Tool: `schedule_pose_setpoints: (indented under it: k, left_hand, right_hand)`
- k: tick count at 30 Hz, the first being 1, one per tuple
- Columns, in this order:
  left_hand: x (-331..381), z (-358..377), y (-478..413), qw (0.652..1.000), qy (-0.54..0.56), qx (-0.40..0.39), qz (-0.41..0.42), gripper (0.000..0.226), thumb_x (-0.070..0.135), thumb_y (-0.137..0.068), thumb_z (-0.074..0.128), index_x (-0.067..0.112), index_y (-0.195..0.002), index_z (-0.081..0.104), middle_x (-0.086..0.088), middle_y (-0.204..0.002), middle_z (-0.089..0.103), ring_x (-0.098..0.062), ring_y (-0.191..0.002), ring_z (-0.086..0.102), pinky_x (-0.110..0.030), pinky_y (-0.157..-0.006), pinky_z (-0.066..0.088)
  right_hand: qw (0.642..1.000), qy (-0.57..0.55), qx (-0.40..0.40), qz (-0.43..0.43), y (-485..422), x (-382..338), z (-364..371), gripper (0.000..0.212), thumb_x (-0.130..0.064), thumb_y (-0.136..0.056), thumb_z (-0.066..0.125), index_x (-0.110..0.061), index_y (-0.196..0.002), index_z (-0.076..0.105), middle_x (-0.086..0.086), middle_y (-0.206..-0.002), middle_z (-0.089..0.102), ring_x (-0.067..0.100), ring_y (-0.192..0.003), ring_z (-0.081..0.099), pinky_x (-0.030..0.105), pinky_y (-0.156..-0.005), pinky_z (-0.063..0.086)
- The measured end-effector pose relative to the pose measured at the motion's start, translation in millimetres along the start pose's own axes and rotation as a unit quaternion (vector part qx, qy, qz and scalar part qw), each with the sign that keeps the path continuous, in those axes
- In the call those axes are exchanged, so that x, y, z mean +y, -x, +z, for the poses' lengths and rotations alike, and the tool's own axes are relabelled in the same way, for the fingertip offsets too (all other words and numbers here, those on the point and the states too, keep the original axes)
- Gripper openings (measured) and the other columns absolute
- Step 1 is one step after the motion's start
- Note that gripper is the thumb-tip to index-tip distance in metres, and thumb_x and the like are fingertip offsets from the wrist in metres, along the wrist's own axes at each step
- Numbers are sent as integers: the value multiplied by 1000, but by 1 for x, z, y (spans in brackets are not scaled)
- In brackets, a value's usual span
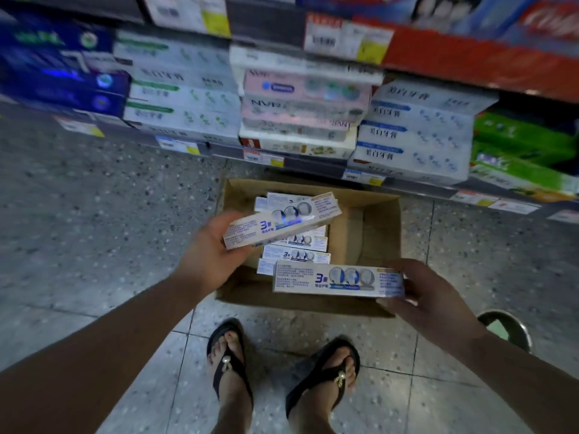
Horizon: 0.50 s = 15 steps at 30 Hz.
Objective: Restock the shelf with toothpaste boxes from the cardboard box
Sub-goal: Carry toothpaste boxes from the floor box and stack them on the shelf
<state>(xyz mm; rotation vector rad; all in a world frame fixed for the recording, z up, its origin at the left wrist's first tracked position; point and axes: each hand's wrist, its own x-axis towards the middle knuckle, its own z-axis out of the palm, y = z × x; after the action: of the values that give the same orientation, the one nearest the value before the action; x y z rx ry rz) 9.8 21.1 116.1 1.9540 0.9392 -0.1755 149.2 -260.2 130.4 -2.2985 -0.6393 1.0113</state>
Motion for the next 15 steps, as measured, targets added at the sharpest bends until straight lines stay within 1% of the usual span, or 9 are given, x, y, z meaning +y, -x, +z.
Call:
schedule_pose_setpoints:
  k: [2, 3, 5, 6, 8, 9, 11, 13, 15]
  left_hand:
    - [24, -39, 26, 999, 19, 39, -1, 40, -2, -75, 70, 28, -95, 52, 18, -81, 54, 7, -69, 59, -2, -55, 44]
    - [39, -60, 39, 998, 35, 54, -9, 40, -2, -75, 70, 27, -95, 53, 14, -80, 56, 4, -67, 60, -5, -52, 45]
    - [66, -104, 68, 995, 43, 84, -31, 39, 8, -73, 74, 26, -102, 54, 2, -83, 59, -16, -66, 61, -25, -55, 50]
    - [79, -126, 84, 993, 32, 104, -35, 40, 13, -72, 75, 28, -101, 53, 0, -83, 59, -21, -64, 59, -30, -58, 50]
    - [107, -173, 122, 990, 23, 139, -26, 36, 12, -73, 75, 33, -92, 52, 0, -81, 61, -19, -62, 58, -33, -61, 47]
    - [123, -196, 143, 988, 29, 150, -18, 34, 12, -73, 75, 32, -91, 54, -1, -83, 64, -19, -64, 59, -33, -62, 47]
    - [151, -243, 188, 984, 36, 171, -20, 36, 17, -71, 76, 22, -102, 59, -6, -93, 67, -23, -74, 60, -31, -64, 46]
    - [168, -284, 232, 977, 54, 202, -47, 45, 15, -72, 77, 19, -113, 59, -2, -94, 64, -18, -80, 57, -27, -63, 39]
    - [175, -323, 274, 969, 94, 225, -34, 47, 27, -62, 79, 41, -104, 61, 8, -85, 65, -7, -78, 57, -23, -65, 39]
  right_hand:
    - [1000, 5, -15, -25, 15, -40, -28, 53, -9, -74, 72, -50, -92, 42, 1, -105, 63, 13, -89, 64, 1, -67, 44]
    - [999, 12, -21, -39, 23, -62, -41, 52, -13, -74, 72, -52, -90, 43, -4, -103, 62, 9, -87, 63, 0, -66, 43]
    - [996, 25, -30, -79, 38, -109, -68, 49, -33, -70, 69, -66, -93, 41, -21, -100, 55, -2, -85, 58, 2, -67, 43]
    - [994, 33, -35, -102, 47, -133, -81, 49, -45, -67, 64, -73, -95, 35, -27, -99, 51, -6, -86, 57, 4, -69, 43]
    - [989, 37, -53, -133, 70, -182, -106, 41, -72, -63, 53, -76, -97, 31, -33, -98, 51, -16, -92, 52, 7, -71, 43]
    - [987, 35, -61, -148, 83, -207, -120, 43, -83, -59, 46, -73, -99, 33, -35, -99, 52, -20, -93, 49, 6, -73, 43]
    - [981, 34, -88, -167, 114, -258, -145, 53, -90, -55, 38, -68, -104, 37, -35, -105, 53, -16, -96, 53, 11, -78, 47]
    - [975, 19, -125, -183, 142, -306, -162, 56, -88, -53, 46, -66, -104, 42, -27, -111, 53, -3, -97, 59, 22, -81, 51]
    - [965, 9, -140, -220, 165, -351, -174, 54, -85, -50, 54, -66, -100, 46, -22, -111, 56, 0, -100, 59, 23, -84, 50]
